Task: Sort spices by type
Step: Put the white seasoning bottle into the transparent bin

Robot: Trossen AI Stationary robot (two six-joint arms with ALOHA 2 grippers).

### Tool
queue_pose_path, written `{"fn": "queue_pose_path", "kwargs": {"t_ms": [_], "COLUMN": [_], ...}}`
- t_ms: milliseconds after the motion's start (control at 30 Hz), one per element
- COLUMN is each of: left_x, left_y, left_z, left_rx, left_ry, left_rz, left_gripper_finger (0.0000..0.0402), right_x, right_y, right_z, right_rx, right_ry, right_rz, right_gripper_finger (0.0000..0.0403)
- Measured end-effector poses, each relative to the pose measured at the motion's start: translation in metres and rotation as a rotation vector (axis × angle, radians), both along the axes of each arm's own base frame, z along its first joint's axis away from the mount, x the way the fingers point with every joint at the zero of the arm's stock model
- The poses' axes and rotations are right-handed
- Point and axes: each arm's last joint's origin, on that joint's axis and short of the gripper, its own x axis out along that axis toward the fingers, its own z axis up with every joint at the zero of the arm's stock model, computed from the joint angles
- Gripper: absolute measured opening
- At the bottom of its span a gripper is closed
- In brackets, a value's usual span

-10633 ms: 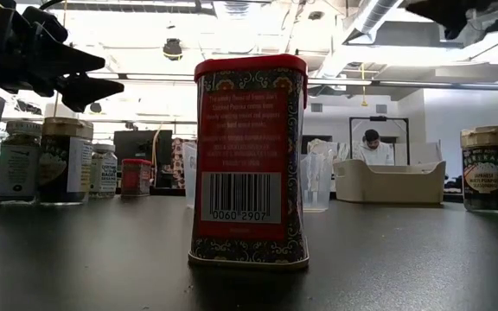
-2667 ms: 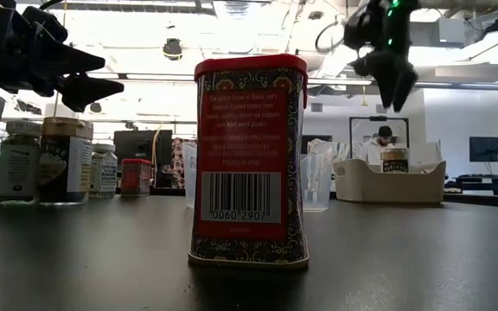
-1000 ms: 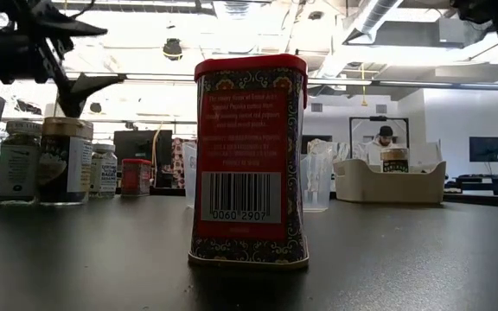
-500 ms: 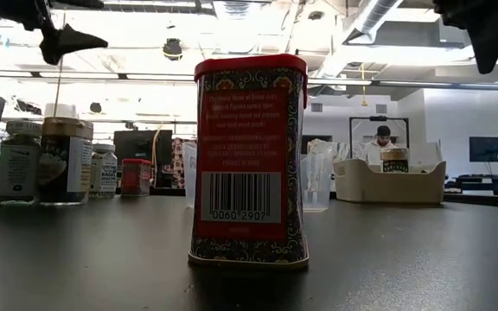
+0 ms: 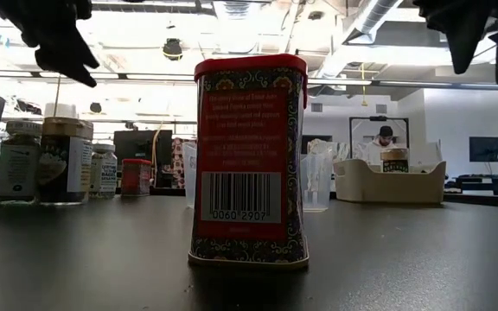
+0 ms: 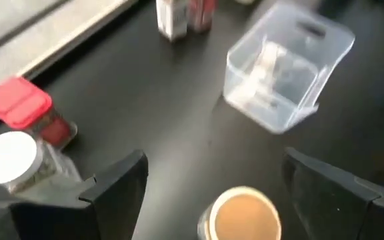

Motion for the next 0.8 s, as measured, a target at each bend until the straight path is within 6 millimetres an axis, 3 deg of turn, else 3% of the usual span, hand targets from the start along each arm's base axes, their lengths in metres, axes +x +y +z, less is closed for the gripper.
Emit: {"fn": "queue_pose_path", "kwargs": {"t_ms": [433,567,800], "left_x": [0.003,0.007,0.019], "left_y": [-0.005,-0.006,-0.007], "left_z": [-0.002,-0.005,-0.01], "left_rx": [-0.232,-0.319,-0.321], "left_ry": [0.416,0.477,0.52], "left_rz": [0.077,0.143,0.132], "left_gripper_finger": [0.0327,0.0327,0.0327], "right_x": [0.004,0.006,0.008], "right_y": [-0.016,-0.022,-0.031], "right_z": [0.0,0.0,0.0], "right_rx": [-0.021,-0.043,-0.085], "right_ry": [0.02,0.02,0.03], "right_rz": [0.041,0.042,0.103], "right_gripper_finger": [0.0317,0.0317,0.0317]}}
